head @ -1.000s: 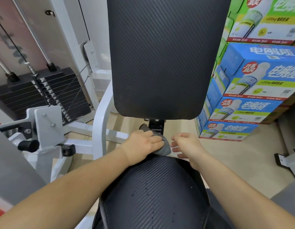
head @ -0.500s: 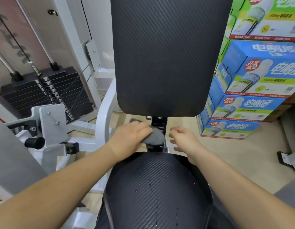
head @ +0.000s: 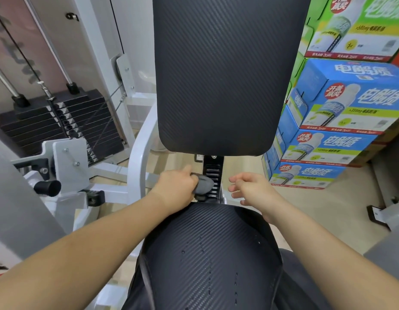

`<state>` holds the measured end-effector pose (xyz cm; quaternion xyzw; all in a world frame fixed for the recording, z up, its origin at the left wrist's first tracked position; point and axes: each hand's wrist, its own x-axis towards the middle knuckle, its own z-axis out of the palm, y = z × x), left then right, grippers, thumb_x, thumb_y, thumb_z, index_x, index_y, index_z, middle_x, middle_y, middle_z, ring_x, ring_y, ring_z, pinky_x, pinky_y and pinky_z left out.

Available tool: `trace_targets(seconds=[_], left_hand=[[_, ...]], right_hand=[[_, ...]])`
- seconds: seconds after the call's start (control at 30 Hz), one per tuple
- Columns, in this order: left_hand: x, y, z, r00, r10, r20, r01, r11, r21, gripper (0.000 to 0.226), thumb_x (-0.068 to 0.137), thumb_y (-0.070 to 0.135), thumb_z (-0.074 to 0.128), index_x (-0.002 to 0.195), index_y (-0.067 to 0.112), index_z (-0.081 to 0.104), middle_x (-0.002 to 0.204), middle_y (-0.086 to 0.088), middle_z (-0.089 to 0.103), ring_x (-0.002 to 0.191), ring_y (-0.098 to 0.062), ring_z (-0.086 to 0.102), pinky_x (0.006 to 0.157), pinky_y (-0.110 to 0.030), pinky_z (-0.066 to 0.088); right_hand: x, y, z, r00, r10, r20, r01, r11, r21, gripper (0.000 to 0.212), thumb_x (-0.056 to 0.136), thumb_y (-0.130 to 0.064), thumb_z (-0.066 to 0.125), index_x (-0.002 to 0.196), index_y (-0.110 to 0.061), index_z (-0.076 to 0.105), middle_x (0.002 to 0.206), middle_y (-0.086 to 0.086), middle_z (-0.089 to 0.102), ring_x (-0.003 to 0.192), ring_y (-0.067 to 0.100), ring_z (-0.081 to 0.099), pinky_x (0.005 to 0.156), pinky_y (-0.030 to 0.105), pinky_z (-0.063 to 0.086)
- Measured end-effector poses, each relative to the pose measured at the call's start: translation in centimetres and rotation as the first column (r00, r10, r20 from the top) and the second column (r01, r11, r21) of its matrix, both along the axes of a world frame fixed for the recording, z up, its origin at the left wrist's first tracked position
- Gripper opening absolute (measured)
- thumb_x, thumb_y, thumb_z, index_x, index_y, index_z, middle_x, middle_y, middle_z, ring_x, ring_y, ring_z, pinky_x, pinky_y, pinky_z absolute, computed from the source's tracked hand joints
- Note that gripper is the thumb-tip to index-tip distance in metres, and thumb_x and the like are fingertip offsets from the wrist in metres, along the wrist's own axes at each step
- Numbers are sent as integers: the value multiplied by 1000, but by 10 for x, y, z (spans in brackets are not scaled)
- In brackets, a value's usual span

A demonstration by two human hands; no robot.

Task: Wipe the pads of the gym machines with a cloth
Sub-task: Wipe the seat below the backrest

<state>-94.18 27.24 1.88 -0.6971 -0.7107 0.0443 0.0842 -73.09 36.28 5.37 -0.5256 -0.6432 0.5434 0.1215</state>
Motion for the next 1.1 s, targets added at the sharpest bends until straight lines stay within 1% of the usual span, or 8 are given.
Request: trace_targets(seconds=[0.13,0.37,0.53,0.6,0.67,0.8,0.97,1.1], left_hand=[[5,-1,-1,975,-134,174,101,977,190,24,88,21,64,111,14,62,102,-7,52,84,-27,58,53,-37,46],[16,12,-10,991,-130,-14,131,987,88,37,82,12,72,118,16,60,107,-12,51,85,-30,56,49,-34,39],[3,-20,38,952,203,230,-218,975,39,27,92,28,56,117,26,65,108,-1,61,101,-27,63,71,-35,48],[11,-45,41,880,183,439,-249,964,97,25,91,33,56,114,32,67,105,7,65,101,-21,62,75,-36,51],[34,-69,27,802,197,563,-203,978,-53,26,96,45,54,116,38,68,119,16,67,114,-19,58,89,-37,47],[61,-98,16,779,231,583,-120,968,-223,56,95,67,36,148,49,46,157,26,41,151,-12,30,123,-50,22],[86,-153,45,723,46,690,198,942,-270,64,91,71,37,153,54,34,159,39,21,148,18,7,124,-17,2],[67,-102,36,825,193,531,21,929,-370,67,94,69,26,158,48,26,168,21,18,157,-8,12,129,-40,9]], right_hand=[[8,-4,1,999,38,0,-38,998,57,29,103,-12,47,123,-17,67,115,6,68,108,24,65,80,30,49],[25,-12,0,1000,17,12,-19,986,163,32,104,-11,46,127,-14,68,123,5,70,119,23,62,109,41,47],[50,-21,-12,999,-13,40,3,975,224,29,103,-17,50,123,-17,71,117,-1,73,114,20,64,104,37,49],[56,-27,-19,999,-30,37,21,973,230,22,103,-22,55,111,-18,75,106,-2,75,105,19,66,90,33,49],[58,-30,-25,999,-42,32,34,976,213,19,102,-25,57,101,-19,76,98,-5,74,99,18,67,84,32,47],[63,-29,-31,998,-55,23,49,979,200,18,101,-24,58,95,-24,75,96,-8,74,94,15,65,82,29,46],[77,-32,-40,998,-56,6,55,990,127,19,101,-25,58,103,-22,77,102,-9,74,96,12,64,85,29,46],[79,-34,-49,997,-79,-15,80,993,82,25,102,-25,53,92,-16,75,91,-4,68,89,18,59,82,32,44]])
